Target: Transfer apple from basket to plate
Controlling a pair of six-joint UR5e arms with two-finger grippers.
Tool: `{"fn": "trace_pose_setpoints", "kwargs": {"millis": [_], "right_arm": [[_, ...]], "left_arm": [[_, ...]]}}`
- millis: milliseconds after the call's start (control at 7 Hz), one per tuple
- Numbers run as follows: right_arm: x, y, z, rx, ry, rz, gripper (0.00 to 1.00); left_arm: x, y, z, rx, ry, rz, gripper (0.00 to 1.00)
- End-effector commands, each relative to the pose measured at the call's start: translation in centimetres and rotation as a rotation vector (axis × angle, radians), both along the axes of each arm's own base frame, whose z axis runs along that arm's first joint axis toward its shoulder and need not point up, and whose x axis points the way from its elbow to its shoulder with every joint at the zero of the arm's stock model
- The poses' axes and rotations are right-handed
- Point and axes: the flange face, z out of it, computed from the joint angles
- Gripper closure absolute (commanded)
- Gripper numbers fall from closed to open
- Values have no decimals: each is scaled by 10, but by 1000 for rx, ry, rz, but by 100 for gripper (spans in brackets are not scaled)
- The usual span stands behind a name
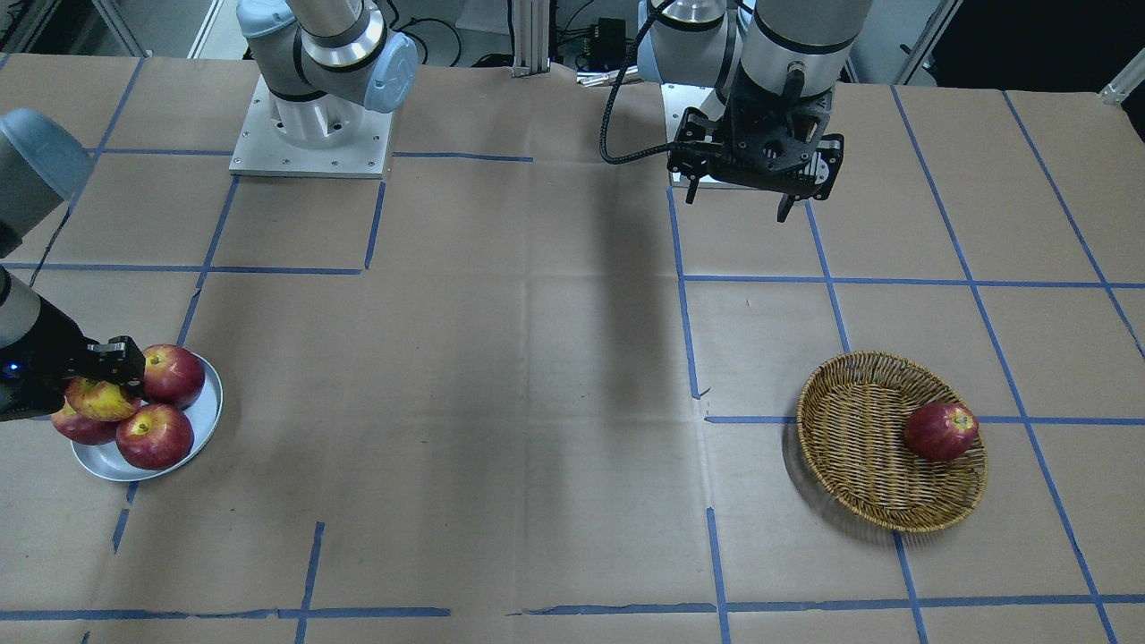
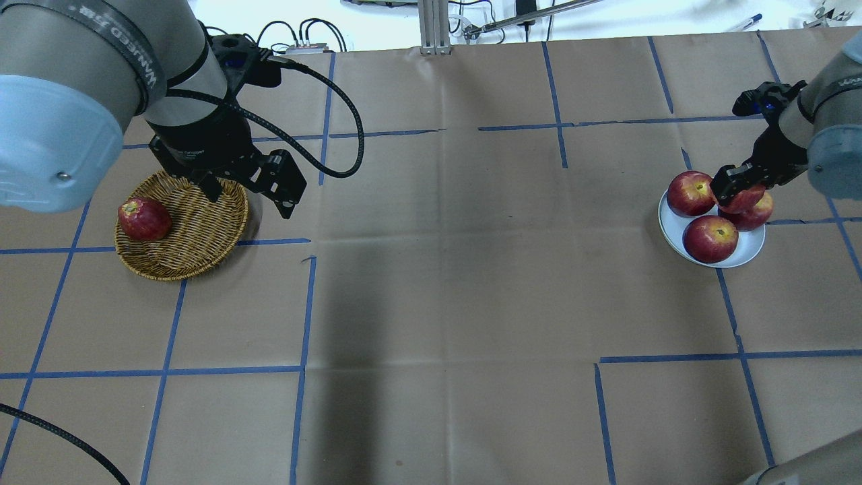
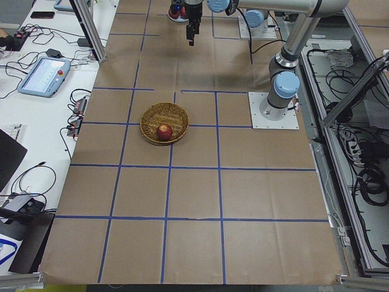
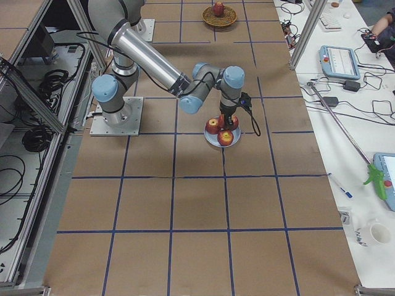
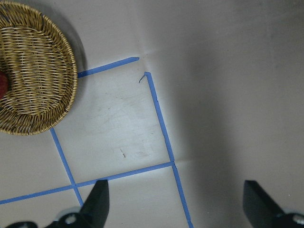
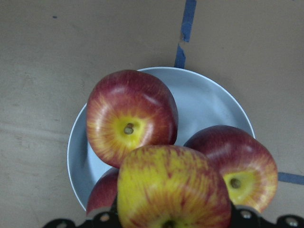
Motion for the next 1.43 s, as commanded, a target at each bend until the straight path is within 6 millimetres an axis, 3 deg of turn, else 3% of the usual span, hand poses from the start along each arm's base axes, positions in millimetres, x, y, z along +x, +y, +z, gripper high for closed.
{"fn": "trace_pose_setpoints", "kwargs": {"millis": [0, 143, 429, 714, 857, 1000, 1286], "right_arm": [[-1, 1, 12, -4, 13, 2, 0], [1, 5, 28, -26, 20, -1, 0], [25, 21, 100, -37, 7, 8, 0], [95, 37, 156, -41, 15, 24, 0], [126, 56, 177, -38, 13, -52, 0], [162, 74, 193, -32, 2, -152, 0], [234, 95, 206, -48, 17, -197, 0]], "left_arm": [[0, 0, 0, 0, 0, 0, 1], [0, 0, 0, 0, 0, 0, 1], [0, 0, 0, 0, 0, 0, 1], [0, -1, -1, 2, 0, 0, 1], [4, -4, -1, 0, 3, 8, 1], [4, 0, 3, -6, 1, 9, 1], [5, 3, 8, -16, 4, 11, 1]]}}
